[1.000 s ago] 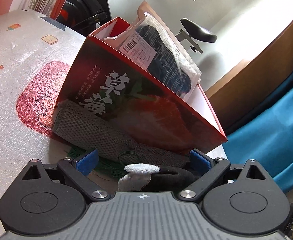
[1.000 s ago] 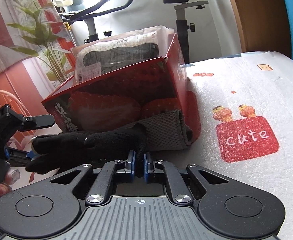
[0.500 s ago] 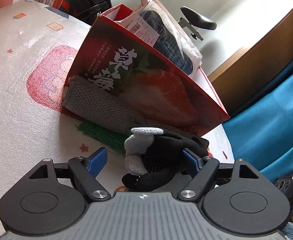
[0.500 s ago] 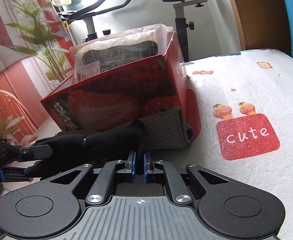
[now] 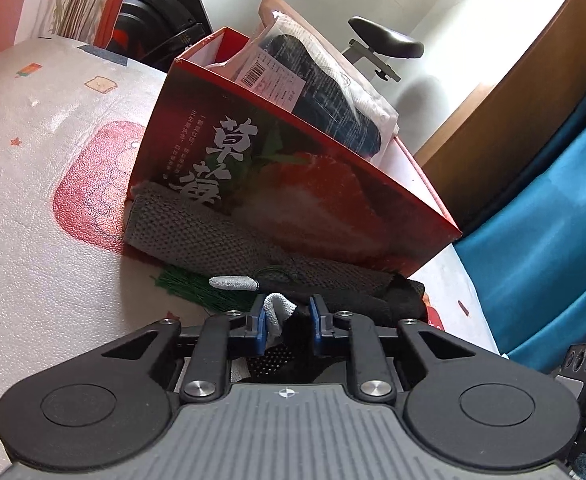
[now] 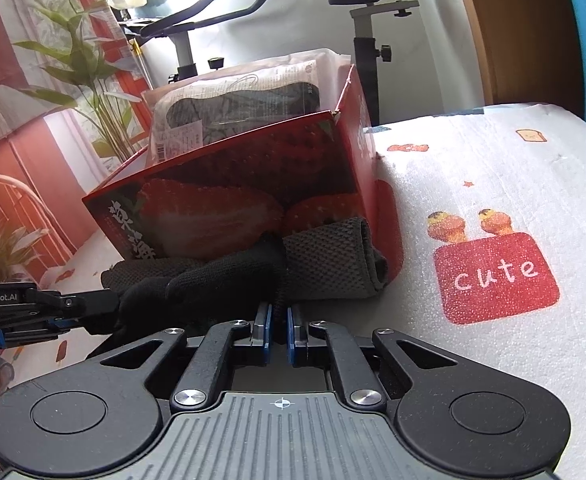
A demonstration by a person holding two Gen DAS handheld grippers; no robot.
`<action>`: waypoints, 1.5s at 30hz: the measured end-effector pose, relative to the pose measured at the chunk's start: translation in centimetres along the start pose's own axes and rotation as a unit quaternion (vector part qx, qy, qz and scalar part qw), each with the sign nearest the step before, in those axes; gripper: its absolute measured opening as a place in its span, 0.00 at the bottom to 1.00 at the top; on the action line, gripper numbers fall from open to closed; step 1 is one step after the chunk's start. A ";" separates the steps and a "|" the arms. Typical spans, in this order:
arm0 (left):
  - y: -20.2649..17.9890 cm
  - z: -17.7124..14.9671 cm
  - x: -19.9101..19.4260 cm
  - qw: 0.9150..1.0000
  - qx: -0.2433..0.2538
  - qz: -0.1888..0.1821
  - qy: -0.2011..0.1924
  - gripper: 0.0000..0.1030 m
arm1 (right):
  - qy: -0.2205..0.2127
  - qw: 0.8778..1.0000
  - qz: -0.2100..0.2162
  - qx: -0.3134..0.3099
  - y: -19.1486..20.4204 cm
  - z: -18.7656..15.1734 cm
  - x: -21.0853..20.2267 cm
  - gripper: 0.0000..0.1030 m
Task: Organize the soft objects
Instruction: 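Lift the glove with the left gripper up toward the red box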
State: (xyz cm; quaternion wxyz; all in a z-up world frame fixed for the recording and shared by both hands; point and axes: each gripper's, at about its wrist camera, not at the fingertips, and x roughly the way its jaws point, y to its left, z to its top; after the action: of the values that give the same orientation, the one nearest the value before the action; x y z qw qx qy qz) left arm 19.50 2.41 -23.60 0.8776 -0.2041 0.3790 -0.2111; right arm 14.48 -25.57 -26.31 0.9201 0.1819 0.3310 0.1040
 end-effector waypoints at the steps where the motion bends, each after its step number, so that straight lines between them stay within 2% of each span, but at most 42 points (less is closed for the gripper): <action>1: 0.0 0.1 0.0 1.000 0.000 0.002 0.000 0.18 | 0.000 1.000 0.000 -0.001 0.1 0.0 -0.1 0.07; 9: 0.0 0.8 -1.4 1.000 0.005 0.010 -0.015 0.15 | -0.022 0.999 0.003 -0.028 1.5 0.7 -1.4 0.06; 10: -0.1 0.9 -1.7 1.000 0.007 0.010 -0.020 0.12 | -0.025 0.999 0.004 -0.033 1.7 1.0 -1.5 0.06; 18: -1.5 3.3 -4.2 0.997 0.036 0.000 -0.066 0.11 | -0.059 0.996 0.021 -0.064 3.9 2.9 -3.0 0.06; 25: -2.6 5.4 -5.9 0.994 0.057 -0.004 -0.095 0.11 | -0.092 0.991 0.037 -0.091 5.8 5.5 -4.1 0.06; 32: -4.0 9.1 -6.5 0.988 0.092 -0.003 -0.124 0.11 | -0.122 0.986 0.042 -0.106 6.8 9.2 -4.1 0.06; 36: -5.4 11.7 -5.8 0.982 0.128 0.005 -0.139 0.11 | -0.134 0.984 0.034 -0.116 7.0 11.4 -3.2 0.06; 40: -6.0 14.0 -4.0 0.980 0.134 0.011 -0.148 0.11 | -0.144 0.983 0.022 -0.114 6.8 13.4 -1.4 0.06; 45: -6.6 15.8 -0.6 0.976 0.160 0.030 -0.141 0.11 | -0.130 0.985 0.000 -0.109 5.9 14.9 1.5 0.06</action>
State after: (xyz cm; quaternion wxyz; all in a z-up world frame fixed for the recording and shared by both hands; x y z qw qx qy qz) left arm 29.61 0.39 -9.91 0.9494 -0.0771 0.2185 -0.2120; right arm 24.83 -23.70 -14.20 0.9697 0.0919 0.1954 0.1146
